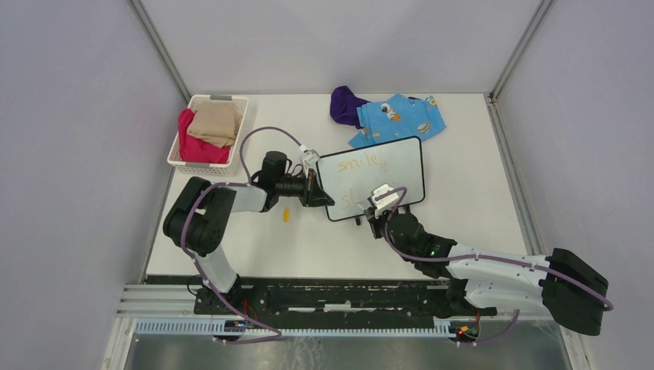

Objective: Write a sentence on the whiteboard

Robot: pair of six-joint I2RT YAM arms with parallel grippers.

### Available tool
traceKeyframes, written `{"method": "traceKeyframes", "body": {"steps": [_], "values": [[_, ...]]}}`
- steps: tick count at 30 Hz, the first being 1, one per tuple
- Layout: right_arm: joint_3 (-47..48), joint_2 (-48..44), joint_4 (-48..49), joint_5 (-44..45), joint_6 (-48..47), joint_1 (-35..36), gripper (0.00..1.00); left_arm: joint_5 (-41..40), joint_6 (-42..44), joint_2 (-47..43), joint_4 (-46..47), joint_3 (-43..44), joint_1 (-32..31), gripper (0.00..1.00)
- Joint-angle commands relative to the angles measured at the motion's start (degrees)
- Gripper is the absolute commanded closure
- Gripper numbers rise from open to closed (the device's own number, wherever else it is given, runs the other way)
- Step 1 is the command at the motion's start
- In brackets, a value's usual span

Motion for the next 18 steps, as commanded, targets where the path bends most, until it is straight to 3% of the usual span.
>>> {"method": "traceKeyframes", "body": {"steps": [1, 9, 18], "values": [[0.0, -1.9, -1.4, 3.2, -0.6, -0.6, 1.0, -5.4, 2.9, 1.7, -4.3, 0.2, -0.5, 0.98], [1.1, -4.1, 2.3, -3.0, -3.2, -0.6, 1.0, -5.4, 2.9, 1.6, -4.3, 0.2, -0.5, 0.98], [4.0, -0.3, 4.1, -3.9, -3.3, -0.6, 1.0, -5.3, 3.0, 1.6, -4.3, 0.2, -0.5, 0.98]]}}
